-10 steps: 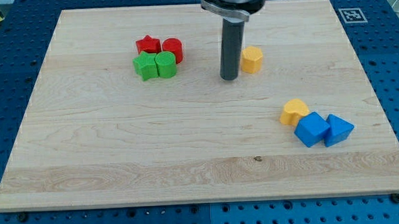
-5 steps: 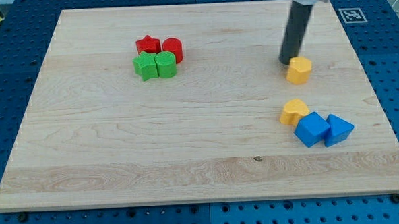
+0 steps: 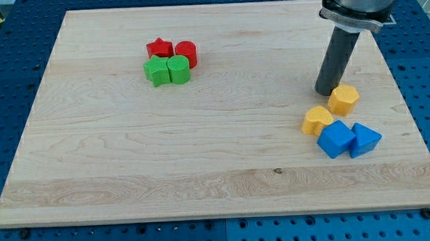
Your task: Slide the yellow hexagon closwer to the blue triangle
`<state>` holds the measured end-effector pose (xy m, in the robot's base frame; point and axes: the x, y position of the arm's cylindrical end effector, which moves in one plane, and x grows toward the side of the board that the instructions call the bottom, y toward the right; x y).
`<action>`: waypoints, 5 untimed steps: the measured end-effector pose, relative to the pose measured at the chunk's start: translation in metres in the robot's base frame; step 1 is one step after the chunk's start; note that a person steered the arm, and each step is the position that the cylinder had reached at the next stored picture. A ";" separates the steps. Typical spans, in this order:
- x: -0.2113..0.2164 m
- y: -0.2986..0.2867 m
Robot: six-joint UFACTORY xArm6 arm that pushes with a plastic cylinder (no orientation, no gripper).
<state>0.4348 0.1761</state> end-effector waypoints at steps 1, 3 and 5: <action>-0.001 0.000; -0.023 0.009; 0.025 0.014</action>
<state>0.4600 0.1903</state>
